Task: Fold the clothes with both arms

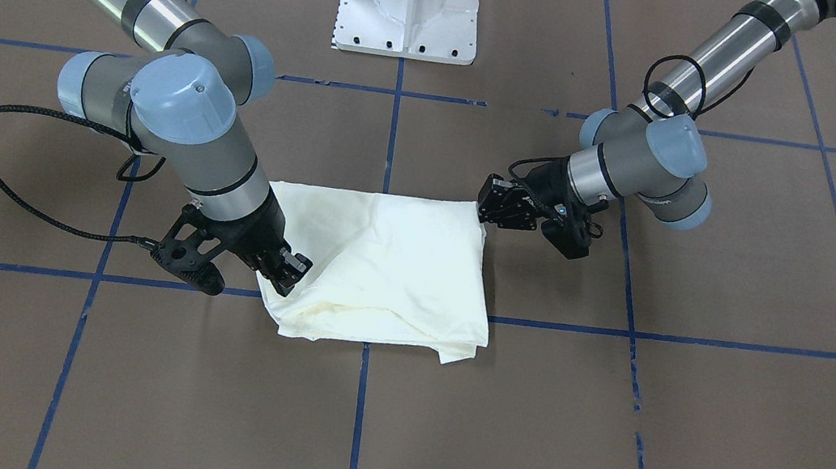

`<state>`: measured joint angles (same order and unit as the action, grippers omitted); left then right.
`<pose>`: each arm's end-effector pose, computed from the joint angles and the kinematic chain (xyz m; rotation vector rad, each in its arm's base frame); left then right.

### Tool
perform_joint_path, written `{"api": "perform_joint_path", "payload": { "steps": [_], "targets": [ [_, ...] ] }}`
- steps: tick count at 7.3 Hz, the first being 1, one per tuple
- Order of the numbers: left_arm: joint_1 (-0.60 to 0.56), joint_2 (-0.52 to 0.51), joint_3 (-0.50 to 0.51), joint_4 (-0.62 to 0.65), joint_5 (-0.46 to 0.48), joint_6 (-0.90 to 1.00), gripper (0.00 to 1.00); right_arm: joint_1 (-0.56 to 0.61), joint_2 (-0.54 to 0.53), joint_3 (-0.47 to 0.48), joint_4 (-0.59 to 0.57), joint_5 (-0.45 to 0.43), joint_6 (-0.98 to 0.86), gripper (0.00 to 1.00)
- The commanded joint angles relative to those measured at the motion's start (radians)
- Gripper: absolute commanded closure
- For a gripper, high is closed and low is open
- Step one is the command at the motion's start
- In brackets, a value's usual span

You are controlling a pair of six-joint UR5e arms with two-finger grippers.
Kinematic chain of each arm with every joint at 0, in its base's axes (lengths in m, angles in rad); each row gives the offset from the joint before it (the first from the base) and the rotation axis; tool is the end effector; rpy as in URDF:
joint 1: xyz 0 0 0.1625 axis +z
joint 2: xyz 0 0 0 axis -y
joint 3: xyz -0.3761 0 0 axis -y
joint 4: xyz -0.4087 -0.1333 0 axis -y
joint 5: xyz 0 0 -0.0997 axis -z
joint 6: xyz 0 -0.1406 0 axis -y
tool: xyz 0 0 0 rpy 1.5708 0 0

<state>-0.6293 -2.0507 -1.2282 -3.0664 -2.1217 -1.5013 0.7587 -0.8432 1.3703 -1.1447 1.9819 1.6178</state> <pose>0.5242 -0.4555 0.3332 0.1456 1.6172 0.0189 -0.5030 -0.5831 0.2311 -0.0287 -1.0246 0.5394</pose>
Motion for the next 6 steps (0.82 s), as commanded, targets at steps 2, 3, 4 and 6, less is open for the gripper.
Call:
{"api": "perform_joint_path", "payload": {
  "steps": [2,3,4,6],
  "targets": [
    [0.010,0.069,-0.039,-0.115,-0.148,-0.098,1.00,0.001,0.001,0.013,0.000,0.000,0.016,1.00],
    [0.008,0.101,-0.097,-0.104,-0.174,-0.134,1.00,0.001,0.001,0.013,-0.001,0.000,0.016,1.00],
    [0.008,0.106,-0.146,-0.056,-0.085,-0.205,1.00,0.002,0.001,0.021,-0.004,0.002,0.016,1.00],
    [0.022,-0.026,-0.158,0.197,-0.005,-0.217,1.00,0.028,-0.037,0.070,-0.007,0.066,0.014,1.00]
  ]
}}
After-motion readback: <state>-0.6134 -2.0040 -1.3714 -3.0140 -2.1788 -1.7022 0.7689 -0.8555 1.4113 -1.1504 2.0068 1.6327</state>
